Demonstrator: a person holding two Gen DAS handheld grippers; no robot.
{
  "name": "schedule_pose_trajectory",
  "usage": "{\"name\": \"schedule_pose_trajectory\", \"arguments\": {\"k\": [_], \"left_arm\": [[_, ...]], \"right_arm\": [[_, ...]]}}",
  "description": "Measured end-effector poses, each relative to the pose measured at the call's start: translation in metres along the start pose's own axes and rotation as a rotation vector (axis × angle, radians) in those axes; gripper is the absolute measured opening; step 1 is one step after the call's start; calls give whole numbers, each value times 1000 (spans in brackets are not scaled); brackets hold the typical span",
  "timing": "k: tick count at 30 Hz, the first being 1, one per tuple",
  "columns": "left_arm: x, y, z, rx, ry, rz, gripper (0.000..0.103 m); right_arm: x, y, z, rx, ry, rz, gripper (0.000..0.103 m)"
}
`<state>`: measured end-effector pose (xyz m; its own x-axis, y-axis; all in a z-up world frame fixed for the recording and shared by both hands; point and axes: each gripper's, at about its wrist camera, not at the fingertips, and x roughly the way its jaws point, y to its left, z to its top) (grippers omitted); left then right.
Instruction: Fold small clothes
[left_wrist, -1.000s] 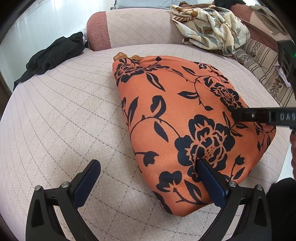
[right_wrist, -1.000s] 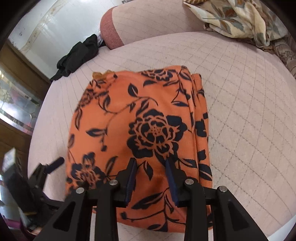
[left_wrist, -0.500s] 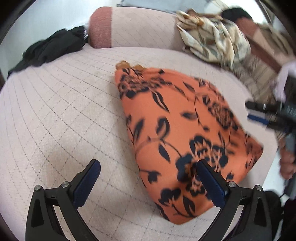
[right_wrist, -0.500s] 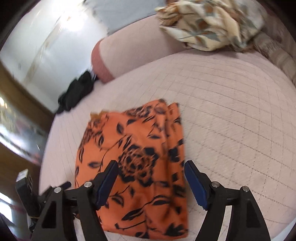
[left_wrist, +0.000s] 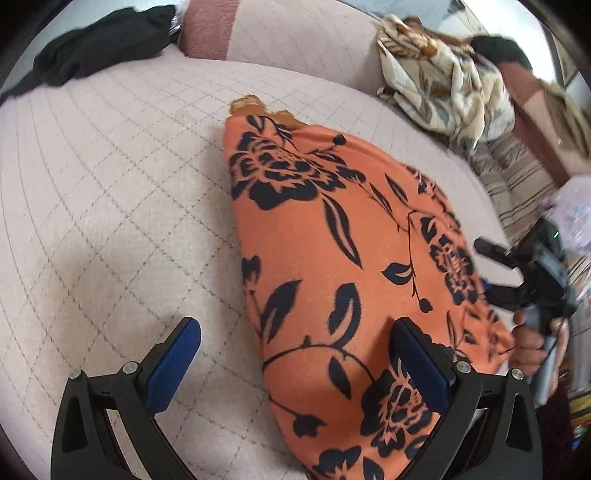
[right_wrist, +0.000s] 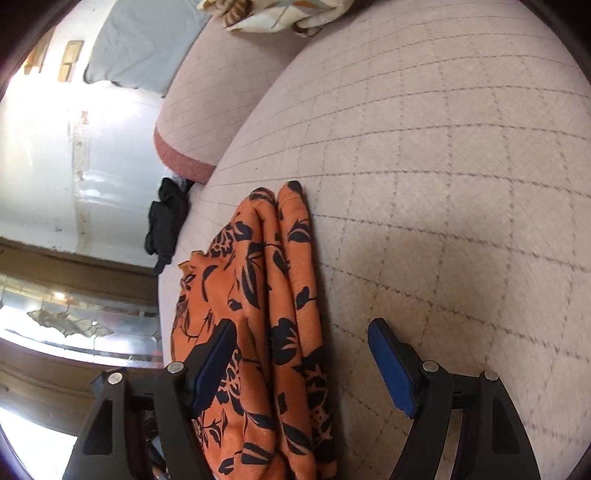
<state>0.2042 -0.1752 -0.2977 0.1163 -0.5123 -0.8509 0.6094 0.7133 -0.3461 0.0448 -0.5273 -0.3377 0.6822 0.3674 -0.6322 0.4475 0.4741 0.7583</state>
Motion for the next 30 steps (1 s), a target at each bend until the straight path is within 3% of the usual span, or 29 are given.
{"name": "schedule_pose_trajectory", "arguments": {"k": [8,23,27,30], "left_arm": [[4,-32,0,102,-17,69,103],[13,-40,7,130,-27,101,103],[16,-41,10,126,-23,99,103],[20,-42,11,124,-20,96,103]], "right_arm": [[25,15,0,-108,63,86,79],[52,32,-5,-192,90,120,79],[53,31,-7,-203,86,114,76],[54,31,-8,-211,86,100,66]]}}
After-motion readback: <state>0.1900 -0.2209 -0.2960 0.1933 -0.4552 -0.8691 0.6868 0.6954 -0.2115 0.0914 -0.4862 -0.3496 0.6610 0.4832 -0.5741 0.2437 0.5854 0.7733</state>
